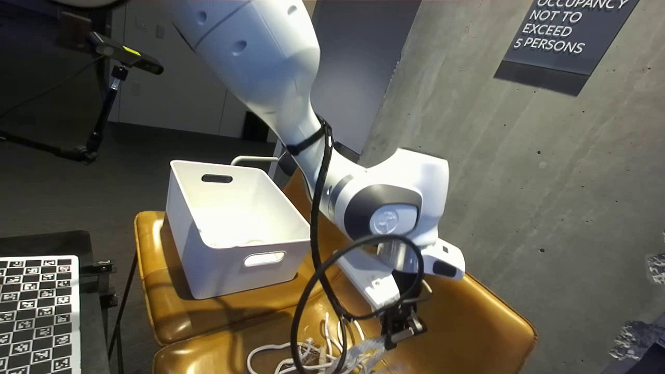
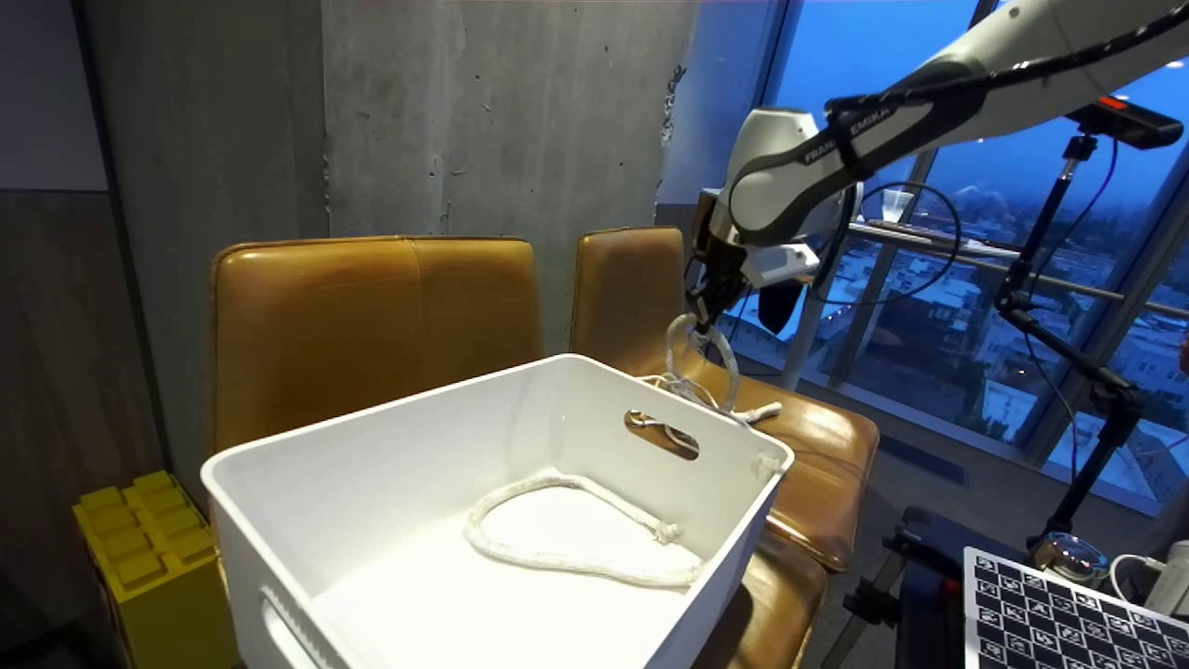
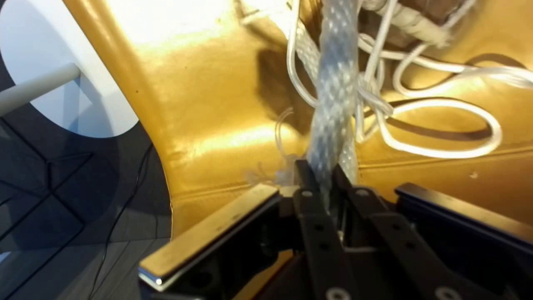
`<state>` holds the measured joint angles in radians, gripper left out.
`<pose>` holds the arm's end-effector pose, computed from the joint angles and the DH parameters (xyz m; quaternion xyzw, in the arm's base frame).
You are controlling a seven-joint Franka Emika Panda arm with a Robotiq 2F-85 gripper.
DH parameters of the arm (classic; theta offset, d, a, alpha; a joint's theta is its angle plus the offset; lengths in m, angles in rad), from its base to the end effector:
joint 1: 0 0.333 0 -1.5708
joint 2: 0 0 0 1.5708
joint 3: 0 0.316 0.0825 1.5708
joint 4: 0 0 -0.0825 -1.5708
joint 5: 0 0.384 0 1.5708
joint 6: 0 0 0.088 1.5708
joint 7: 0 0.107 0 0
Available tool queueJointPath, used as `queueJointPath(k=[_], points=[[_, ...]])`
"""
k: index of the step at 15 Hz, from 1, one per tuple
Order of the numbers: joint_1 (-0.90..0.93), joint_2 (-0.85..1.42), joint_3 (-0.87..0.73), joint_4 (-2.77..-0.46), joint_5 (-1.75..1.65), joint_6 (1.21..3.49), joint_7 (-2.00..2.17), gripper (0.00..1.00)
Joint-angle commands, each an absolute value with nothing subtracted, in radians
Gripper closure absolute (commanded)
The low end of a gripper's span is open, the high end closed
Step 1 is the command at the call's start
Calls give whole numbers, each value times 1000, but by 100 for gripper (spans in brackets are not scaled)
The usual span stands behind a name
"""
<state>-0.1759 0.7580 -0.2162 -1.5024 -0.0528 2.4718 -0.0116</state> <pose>0.6907 -0.2529 0.2485 0.9808 -0.1323 0.0922 0.1095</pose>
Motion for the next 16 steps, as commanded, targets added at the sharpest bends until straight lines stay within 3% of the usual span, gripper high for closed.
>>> queueJointPath(k=[1, 10, 16], points=[[-114, 571, -215, -1616, -103, 2424, 26, 97], [37, 267, -158, -1718, -198, 2329, 156, 97], [-23, 161, -134, -1711, -117, 2231, 121, 97]])
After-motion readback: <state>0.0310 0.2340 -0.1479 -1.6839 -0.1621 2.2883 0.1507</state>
